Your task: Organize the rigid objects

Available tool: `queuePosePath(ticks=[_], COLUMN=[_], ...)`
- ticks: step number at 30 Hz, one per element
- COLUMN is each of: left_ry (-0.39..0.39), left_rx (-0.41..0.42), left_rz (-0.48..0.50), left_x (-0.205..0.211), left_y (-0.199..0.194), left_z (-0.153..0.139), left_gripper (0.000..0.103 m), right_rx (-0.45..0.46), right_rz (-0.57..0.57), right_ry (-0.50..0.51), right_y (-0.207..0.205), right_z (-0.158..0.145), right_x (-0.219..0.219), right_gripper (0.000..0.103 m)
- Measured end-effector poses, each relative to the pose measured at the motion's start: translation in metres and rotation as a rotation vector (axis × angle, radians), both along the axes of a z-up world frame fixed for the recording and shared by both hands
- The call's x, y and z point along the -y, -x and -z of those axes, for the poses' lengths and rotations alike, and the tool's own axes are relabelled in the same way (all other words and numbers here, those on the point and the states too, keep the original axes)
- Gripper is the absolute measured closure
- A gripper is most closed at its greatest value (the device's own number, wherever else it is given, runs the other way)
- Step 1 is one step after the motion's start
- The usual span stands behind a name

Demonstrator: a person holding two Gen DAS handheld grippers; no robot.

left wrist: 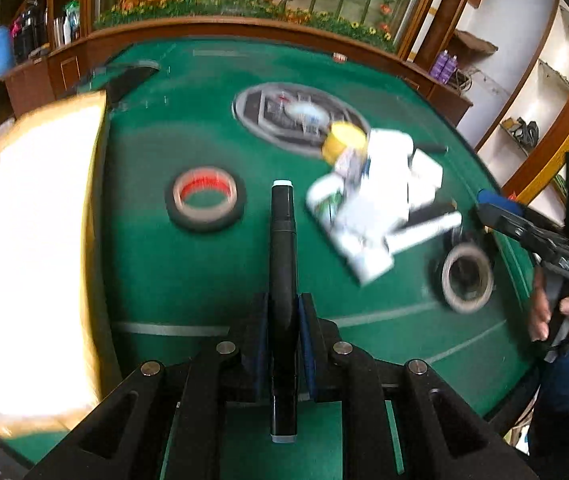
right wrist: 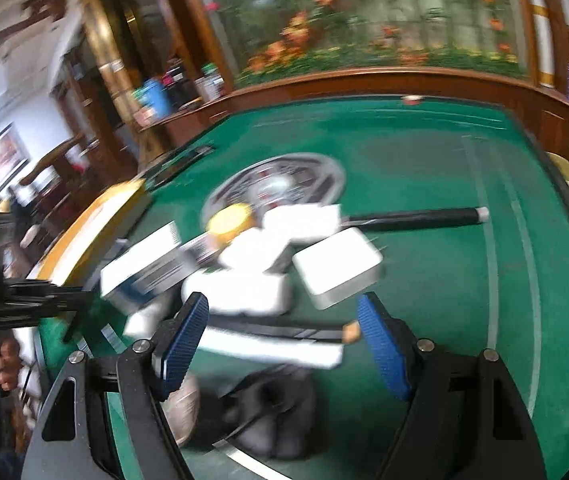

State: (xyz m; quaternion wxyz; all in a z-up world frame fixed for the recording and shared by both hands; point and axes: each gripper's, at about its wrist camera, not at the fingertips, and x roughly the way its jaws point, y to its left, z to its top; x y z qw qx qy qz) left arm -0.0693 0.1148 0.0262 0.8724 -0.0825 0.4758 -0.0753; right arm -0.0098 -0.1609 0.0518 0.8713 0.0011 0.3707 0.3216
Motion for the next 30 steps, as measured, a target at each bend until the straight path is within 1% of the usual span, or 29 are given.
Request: queuePosePath(ticks=[3, 4, 5, 7, 8, 11, 12, 14, 15, 16, 17, 18, 19, 20, 22, 23, 24, 25, 30], left_ry=[-0.068, -0.071, -0.08, -0.115, -0.118, -0.128, -0.142, -0.151, -0.143, -0.151, -0.172, -0.193, -0.202, -0.194, -0.175, -0.163, -0.136, -0.116, -0.098], left_rx=[0.01, 0.009, 0.028, 0.04, 0.042, 0.043, 0.043, 0.041, 0.044, 0.049, 0.057, 0.068, 0.077, 0.078, 0.083, 0.082, 0.079, 0.079, 0.088], left_rz=[-0.003, -0.001, -0.003, 0.001, 0.003, 0.006, 0.015, 0.043, 0.063, 0.073, 0.072, 0.07, 0.072, 0.075, 0.062, 0.058, 0.058, 0.059, 0.062], left_x=[0.008, 0.011, 0.013, 0.018, 0.019, 0.022, 0.023, 0.028, 0.032, 0.035, 0.038, 0.041, 0.042, 0.042, 0.038, 0.035, 0.032, 0.031, 0.031], left_y=[0.005, 0.006, 0.007, 0.007, 0.007, 0.004, 0.003, 0.002, 0.002, 0.001, 0.002, 0.003, 0.004, 0.004, 0.005, 0.005, 0.005, 0.006, 0.01], left_z=[0.011, 0.015, 0.015, 0.015, 0.016, 0.016, 0.016, 0.016, 0.016, 0.017, 0.017, 0.018, 0.018, 0.018, 0.017, 0.017, 0.017, 0.017, 0.015], left_gripper=[0.088, 0.088, 0.088, 0.088, 0.088, 0.087, 0.085, 0.072, 0.06, 0.056, 0.056, 0.056, 0.06, 0.063, 0.082, 0.086, 0.088, 0.088, 0.088], right_rx=[0.056, 0.074, 0.089, 0.131, 0.162, 0.199, 0.21, 0.232, 0.234, 0.241, 0.248, 0.248, 0.236, 0.227, 0.217, 0.208, 0.196, 0.186, 0.161], right_rz=[-0.068, -0.088, -0.111, -0.143, -0.157, -0.199, -0.214, -0.236, -0.241, -0.25, -0.253, -0.25, -0.252, -0.256, -0.237, -0.23, -0.225, -0.218, -0.2], right_ry=[0.082, 0.112, 0.139, 0.218, 0.271, 0.376, 0.399, 0.451, 0.47, 0.492, 0.499, 0.504, 0.505, 0.505, 0.492, 0.472, 0.455, 0.434, 0.332], right_y=[0.028, 0.037, 0.045, 0.058, 0.063, 0.071, 0.072, 0.073, 0.073, 0.073, 0.072, 0.07, 0.069, 0.068, 0.068, 0.067, 0.067, 0.068, 0.072], right_z=[-0.002, -0.002, -0.002, 0.0, 0.002, 0.009, 0.011, 0.016, 0.018, 0.022, 0.023, 0.024, 0.025, 0.025, 0.023, 0.022, 0.021, 0.02, 0.009], right_x=[-0.014, -0.018, -0.022, -0.03, -0.036, -0.044, -0.048, -0.056, -0.058, -0.062, -0.063, -0.064, -0.064, -0.064, -0.061, -0.058, -0.056, -0.053, -0.049], right_gripper=[0.027, 0.026, 0.025, 0.022, 0.02, 0.02, 0.02, 0.02, 0.02, 0.02, 0.02, 0.024, 0.032, 0.044, 0.044, 0.044, 0.044, 0.044, 0.044])
